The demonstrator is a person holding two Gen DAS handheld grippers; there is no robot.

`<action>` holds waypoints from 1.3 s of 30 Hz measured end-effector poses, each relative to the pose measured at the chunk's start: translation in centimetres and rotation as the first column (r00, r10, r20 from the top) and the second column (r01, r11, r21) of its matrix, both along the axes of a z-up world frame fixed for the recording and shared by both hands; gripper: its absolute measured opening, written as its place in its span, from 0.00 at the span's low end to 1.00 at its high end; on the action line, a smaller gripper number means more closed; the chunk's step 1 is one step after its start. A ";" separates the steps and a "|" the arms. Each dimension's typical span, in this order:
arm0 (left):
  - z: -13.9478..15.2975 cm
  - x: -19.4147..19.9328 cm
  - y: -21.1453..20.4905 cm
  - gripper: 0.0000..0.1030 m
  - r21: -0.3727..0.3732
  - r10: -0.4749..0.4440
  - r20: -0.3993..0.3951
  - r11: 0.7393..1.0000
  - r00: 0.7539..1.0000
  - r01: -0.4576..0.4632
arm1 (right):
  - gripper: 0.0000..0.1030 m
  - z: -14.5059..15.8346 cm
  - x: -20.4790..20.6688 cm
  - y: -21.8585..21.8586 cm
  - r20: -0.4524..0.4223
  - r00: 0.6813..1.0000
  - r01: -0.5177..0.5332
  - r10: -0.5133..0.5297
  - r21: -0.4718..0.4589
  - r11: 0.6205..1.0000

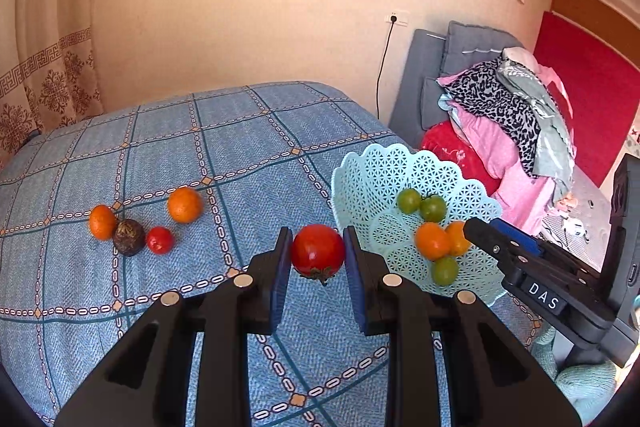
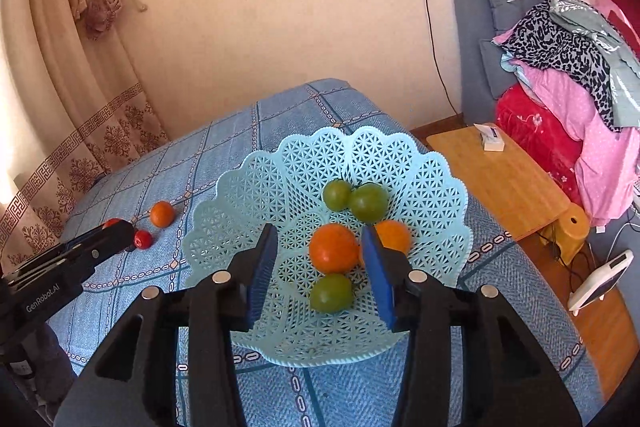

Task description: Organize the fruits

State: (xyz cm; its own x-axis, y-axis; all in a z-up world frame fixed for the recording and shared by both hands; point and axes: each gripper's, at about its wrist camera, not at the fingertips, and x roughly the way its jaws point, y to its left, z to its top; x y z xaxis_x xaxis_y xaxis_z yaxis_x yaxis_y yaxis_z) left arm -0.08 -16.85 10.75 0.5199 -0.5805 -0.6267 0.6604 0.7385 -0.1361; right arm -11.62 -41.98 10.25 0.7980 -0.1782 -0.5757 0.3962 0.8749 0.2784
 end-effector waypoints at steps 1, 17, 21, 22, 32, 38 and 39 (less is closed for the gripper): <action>0.1 -0.2 -0.5 0.25 -0.001 -0.010 0.000 1.000 1.000 0.010 | 0.44 0.2 -0.2 -0.3 0.005 1.000 0.015 -0.015 -0.001 1.000; -1.3 -3.6 -6.3 0.26 0.039 -0.170 0.004 0.985 0.985 0.170 | 0.46 1.1 -1.3 -2.3 0.033 0.994 0.102 -0.102 0.016 0.995; -1.7 -3.7 -6.4 0.64 0.034 -0.157 -0.003 0.987 0.988 0.157 | 0.53 1.4 -1.6 -2.1 0.050 0.993 0.112 -0.111 -0.008 0.994; -1.7 -3.6 -6.3 0.66 0.031 -0.143 0.010 0.989 0.990 0.142 | 0.54 1.5 -1.6 -2.1 0.052 0.992 0.111 -0.111 -0.006 0.994; -0.9 -2.8 -4.6 0.82 0.028 -0.076 0.055 0.997 0.996 0.074 | 0.62 1.4 -1.6 -1.7 0.067 0.991 0.114 -0.114 -0.002 0.993; 0.0 -1.2 -2.9 0.85 -0.005 -0.013 0.040 1.000 0.999 0.013 | 0.66 1.4 -1.6 -1.6 0.073 0.990 0.119 -0.119 0.003 0.993; 0.1 -1.0 -2.6 0.86 -0.009 -0.005 0.039 1.000 0.999 0.005 | 0.66 1.4 -1.7 -1.6 0.075 0.990 0.121 -0.120 0.003 0.993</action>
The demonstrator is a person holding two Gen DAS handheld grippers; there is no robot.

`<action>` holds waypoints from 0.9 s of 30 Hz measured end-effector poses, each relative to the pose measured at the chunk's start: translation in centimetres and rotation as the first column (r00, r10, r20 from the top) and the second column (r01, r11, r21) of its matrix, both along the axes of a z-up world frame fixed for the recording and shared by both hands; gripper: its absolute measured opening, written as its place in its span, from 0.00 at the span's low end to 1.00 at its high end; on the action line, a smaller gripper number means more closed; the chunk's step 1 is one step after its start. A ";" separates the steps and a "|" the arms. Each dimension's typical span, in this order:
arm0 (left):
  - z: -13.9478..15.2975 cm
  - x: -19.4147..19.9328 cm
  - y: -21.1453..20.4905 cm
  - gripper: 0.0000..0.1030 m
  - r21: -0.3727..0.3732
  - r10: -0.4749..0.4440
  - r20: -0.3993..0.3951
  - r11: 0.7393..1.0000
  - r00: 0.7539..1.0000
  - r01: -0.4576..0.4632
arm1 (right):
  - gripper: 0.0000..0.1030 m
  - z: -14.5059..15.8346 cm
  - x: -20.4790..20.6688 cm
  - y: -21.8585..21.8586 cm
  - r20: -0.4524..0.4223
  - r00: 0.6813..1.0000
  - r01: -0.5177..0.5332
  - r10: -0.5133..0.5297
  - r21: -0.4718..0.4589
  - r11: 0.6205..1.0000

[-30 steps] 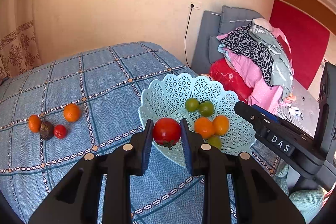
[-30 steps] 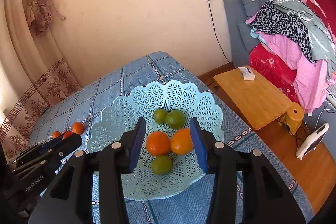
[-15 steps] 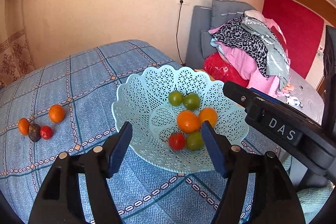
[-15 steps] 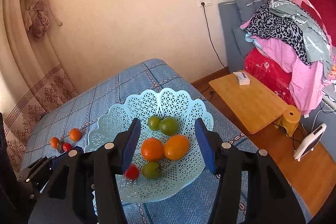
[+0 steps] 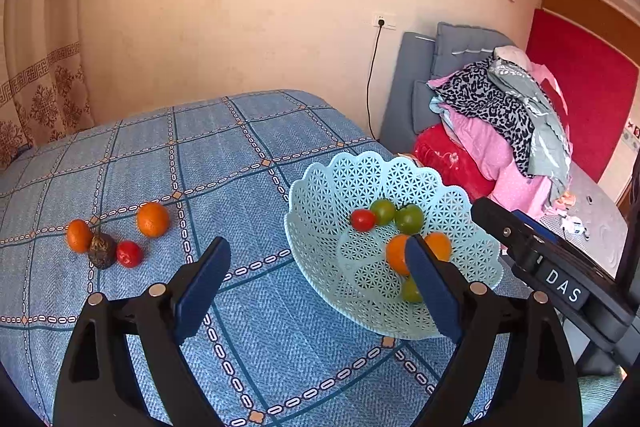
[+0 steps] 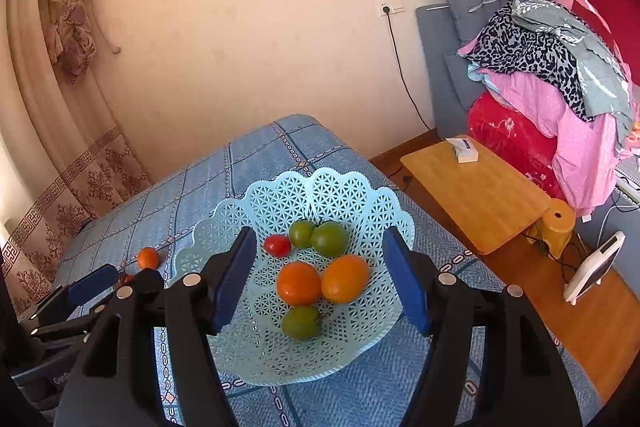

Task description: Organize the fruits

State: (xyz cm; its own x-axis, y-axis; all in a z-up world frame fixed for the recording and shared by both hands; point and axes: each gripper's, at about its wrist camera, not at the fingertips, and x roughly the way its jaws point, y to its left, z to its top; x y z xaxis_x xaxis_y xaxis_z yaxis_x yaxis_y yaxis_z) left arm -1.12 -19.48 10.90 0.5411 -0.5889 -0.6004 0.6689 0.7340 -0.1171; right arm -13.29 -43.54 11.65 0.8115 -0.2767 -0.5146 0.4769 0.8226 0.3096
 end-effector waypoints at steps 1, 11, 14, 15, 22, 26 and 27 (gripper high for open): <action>0.2 0.2 0.3 0.86 -0.004 0.008 0.000 1.000 1.000 -0.008 | 0.66 0.0 0.0 0.0 0.002 1.000 0.001 -0.001 0.000 1.000; 1.0 1.3 1.8 0.87 -0.018 0.056 0.002 0.998 0.998 -0.056 | 0.67 0.1 -0.2 0.4 0.009 1.000 -0.004 0.004 -0.001 1.000; 1.4 1.6 2.1 0.88 -0.017 0.071 0.006 0.997 0.997 -0.070 | 0.68 0.1 -0.2 0.7 0.011 1.000 -0.010 0.010 -0.003 1.000; 1.5 1.7 2.3 0.88 -0.017 0.074 0.010 0.997 0.997 -0.074 | 0.68 0.2 -0.2 0.8 0.012 1.000 -0.014 0.014 -0.006 1.000; 2.6 3.4 4.7 0.88 -0.005 0.143 0.031 0.990 0.989 -0.143 | 0.69 0.7 0.8 2.6 0.029 0.997 -0.069 0.069 -0.013 0.998; 3.5 4.9 7.3 0.89 -0.016 0.213 0.044 0.977 0.976 -0.213 | 0.69 1.3 2.0 4.0 0.041 0.993 -0.110 0.111 -0.016 0.994; 3.8 5.3 8.1 0.89 -0.020 0.232 0.043 0.973 0.972 -0.232 | 0.69 1.5 2.4 4.4 0.042 0.991 -0.123 0.124 -0.020 0.992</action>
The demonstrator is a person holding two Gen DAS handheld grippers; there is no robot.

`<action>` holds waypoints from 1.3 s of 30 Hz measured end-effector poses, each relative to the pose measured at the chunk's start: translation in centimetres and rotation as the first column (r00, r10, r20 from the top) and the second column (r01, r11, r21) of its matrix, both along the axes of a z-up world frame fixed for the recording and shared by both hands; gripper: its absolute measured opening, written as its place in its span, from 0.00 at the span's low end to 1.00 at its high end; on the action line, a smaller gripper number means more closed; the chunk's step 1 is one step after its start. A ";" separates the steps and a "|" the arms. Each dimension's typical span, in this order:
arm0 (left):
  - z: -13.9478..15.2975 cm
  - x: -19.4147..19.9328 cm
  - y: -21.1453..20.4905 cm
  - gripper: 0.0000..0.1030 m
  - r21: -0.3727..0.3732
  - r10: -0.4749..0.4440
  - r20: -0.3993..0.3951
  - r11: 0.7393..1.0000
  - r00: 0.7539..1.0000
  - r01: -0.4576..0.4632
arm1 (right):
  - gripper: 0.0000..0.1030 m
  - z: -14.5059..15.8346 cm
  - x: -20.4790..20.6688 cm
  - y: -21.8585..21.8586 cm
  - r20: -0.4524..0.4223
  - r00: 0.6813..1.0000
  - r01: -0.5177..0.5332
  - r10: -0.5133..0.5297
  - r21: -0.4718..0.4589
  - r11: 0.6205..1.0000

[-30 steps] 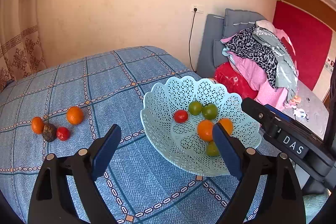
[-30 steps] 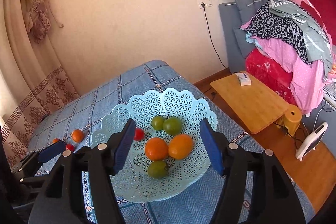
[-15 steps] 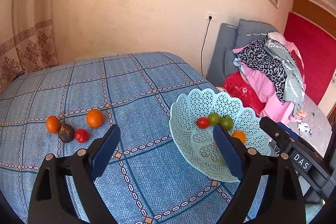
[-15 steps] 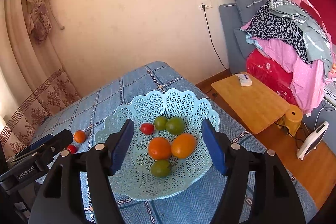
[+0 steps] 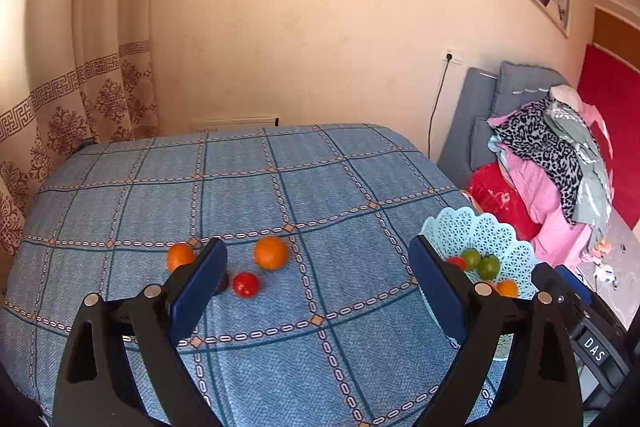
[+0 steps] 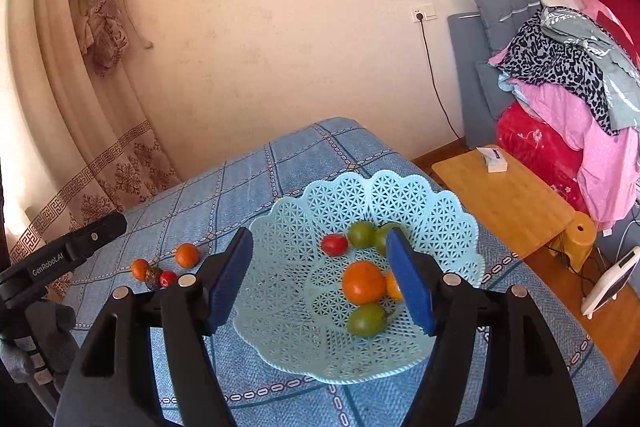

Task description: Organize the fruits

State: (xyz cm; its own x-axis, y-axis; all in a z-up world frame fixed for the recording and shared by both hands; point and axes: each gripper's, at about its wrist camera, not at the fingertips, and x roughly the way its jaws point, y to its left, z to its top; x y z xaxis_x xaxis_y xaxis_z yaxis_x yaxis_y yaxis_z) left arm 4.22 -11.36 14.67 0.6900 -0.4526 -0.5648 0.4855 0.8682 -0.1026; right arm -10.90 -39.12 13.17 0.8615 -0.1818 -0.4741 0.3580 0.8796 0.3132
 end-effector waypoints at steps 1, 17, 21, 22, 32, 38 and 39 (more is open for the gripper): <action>0.2 0.4 0.7 0.90 -0.004 0.020 0.000 1.000 1.000 -0.020 | 0.69 0.2 0.4 0.5 0.002 1.000 -0.015 0.015 -0.005 1.000; -3.4 9.3 8.7 0.90 0.008 0.239 -0.158 0.970 0.958 -0.241 | 0.69 0.4 8.8 9.3 -0.071 0.965 -0.259 0.252 -0.103 0.960; -5.3 11.5 9.0 0.89 0.041 0.262 -0.207 0.965 0.943 -0.259 | 0.69 -0.5 11.2 10.5 -0.111 0.954 -0.290 0.280 -0.089 0.953; -5.8 11.9 9.0 0.89 0.048 0.267 -0.220 0.964 0.938 -0.263 | 0.69 -0.8 11.8 10.7 -0.121 0.952 -0.291 0.280 -0.083 0.953; -10.7 15.2 8.9 0.69 0.081 0.288 -0.361 0.957 0.887 -0.278 | 0.69 -2.5 16.3 10.1 -0.197 0.939 -0.288 0.281 -0.004 0.958; -12.0 15.8 8.9 0.61 0.068 0.275 -0.391 0.960 0.878 -0.271 | 0.69 -3.3 18.0 9.6 -0.221 0.936 -0.275 0.276 0.032 0.961; -12.2 15.9 8.9 0.60 0.057 0.268 -0.400 0.962 0.877 -0.268 | 0.69 -3.5 18.3 9.5 -0.225 0.934 -0.275 0.277 0.040 0.961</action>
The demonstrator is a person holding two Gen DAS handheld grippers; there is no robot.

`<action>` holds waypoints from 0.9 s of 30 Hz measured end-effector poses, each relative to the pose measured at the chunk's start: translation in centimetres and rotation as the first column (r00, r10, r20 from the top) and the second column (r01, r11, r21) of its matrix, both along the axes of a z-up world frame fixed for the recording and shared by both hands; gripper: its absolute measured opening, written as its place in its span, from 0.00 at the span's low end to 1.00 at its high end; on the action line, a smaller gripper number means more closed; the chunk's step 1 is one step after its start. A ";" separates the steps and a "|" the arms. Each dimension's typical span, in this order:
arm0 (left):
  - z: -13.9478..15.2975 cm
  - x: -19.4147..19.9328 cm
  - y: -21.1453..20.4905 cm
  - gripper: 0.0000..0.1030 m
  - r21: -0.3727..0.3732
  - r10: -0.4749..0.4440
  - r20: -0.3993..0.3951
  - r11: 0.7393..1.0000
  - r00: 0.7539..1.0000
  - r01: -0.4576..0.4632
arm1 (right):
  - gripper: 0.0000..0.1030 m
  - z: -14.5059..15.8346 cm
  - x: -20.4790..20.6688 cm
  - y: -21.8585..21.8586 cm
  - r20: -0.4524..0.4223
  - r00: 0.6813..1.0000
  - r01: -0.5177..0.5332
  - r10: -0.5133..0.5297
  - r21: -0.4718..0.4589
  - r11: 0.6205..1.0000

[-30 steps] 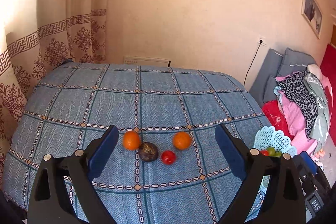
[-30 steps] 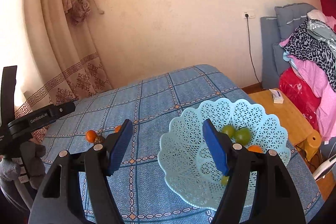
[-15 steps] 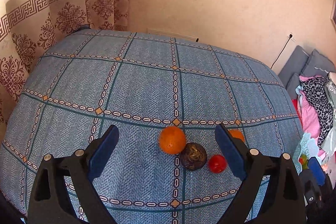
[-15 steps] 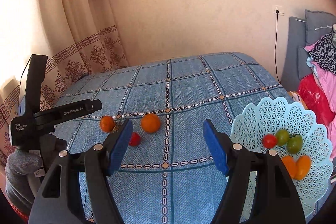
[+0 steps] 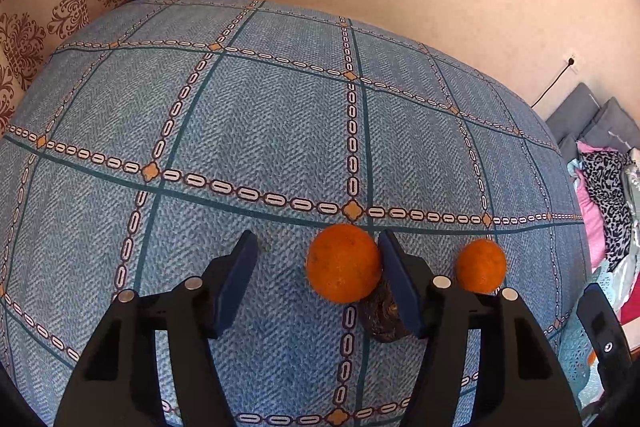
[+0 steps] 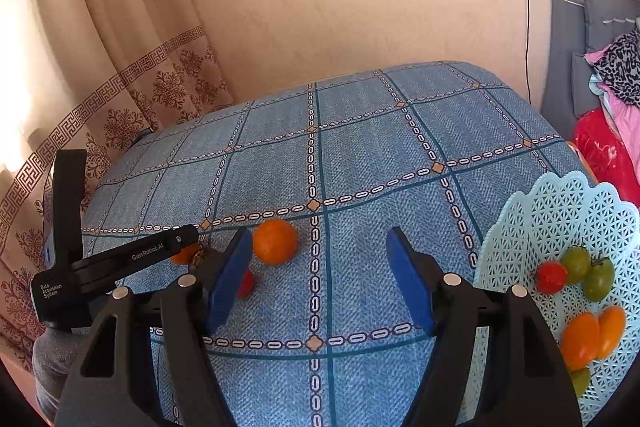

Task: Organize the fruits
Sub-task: 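Grasp an orange with the left tool while the right tool grasps another orange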

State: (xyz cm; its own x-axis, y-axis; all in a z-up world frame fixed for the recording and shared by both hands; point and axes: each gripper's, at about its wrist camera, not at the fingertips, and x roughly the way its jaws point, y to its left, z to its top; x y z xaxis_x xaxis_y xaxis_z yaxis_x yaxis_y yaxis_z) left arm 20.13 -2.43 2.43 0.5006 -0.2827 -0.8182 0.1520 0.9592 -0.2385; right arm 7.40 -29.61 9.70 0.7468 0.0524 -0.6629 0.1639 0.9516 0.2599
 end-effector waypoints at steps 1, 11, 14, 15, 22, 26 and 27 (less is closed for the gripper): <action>-0.1 0.4 0.2 0.59 -0.005 -0.002 0.003 1.000 1.000 0.002 | 0.69 -0.2 0.3 -0.1 -0.007 1.000 0.001 -0.001 0.007 1.000; -0.4 -0.6 -0.1 0.35 -0.070 -0.046 -0.004 0.997 0.999 0.045 | 0.69 -0.5 4.0 1.4 -0.047 0.999 -0.018 0.018 -0.007 1.000; -0.2 -0.7 0.8 0.35 -0.074 -0.031 -0.003 0.997 1.000 0.030 | 0.69 -0.9 5.2 2.0 -0.072 0.997 -0.040 0.040 0.002 0.999; -0.1 -0.8 1.0 0.35 -0.066 -0.021 0.003 0.998 1.000 0.022 | 0.69 -1.1 5.5 2.1 -0.087 0.995 -0.045 0.047 0.020 0.999; 2.1 -1.6 2.6 0.35 -0.014 0.044 0.082 0.999 0.996 -0.043 | 0.69 -3.3 7.4 2.2 -0.184 0.980 -0.053 0.071 0.103 0.993; 3.0 -2.0 3.1 0.35 -0.028 0.047 0.101 0.999 0.994 -0.044 | 0.65 -4.1 8.1 2.7 -0.220 0.973 -0.049 0.070 0.099 0.994; 3.1 -2.1 3.1 0.35 -0.028 0.046 0.106 0.999 0.993 -0.043 | 0.64 -4.2 8.1 2.9 -0.224 0.972 -0.051 0.071 0.090 0.995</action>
